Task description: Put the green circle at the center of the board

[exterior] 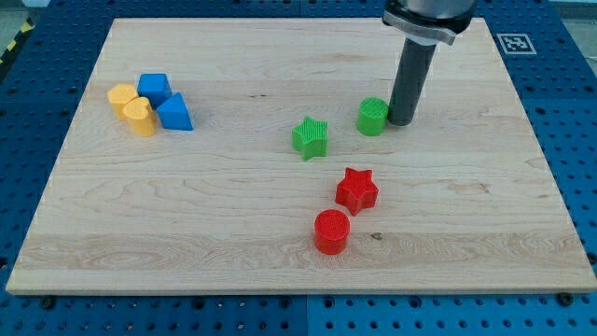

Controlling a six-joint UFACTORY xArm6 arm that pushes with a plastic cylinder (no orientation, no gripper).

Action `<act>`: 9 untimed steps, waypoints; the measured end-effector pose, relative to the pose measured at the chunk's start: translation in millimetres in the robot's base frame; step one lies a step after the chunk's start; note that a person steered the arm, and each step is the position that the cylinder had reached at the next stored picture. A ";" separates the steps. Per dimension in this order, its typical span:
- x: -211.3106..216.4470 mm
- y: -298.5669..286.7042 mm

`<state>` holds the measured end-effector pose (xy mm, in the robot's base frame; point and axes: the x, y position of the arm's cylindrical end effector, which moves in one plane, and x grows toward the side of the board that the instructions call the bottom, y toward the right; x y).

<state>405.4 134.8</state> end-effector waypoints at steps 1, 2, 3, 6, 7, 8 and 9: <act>1.5 30.0; 13.2 36.4; 33.4 36.4; 23.7 -22.4; -3.8 -43.2; -10.5 -65.3; -0.6 -77.1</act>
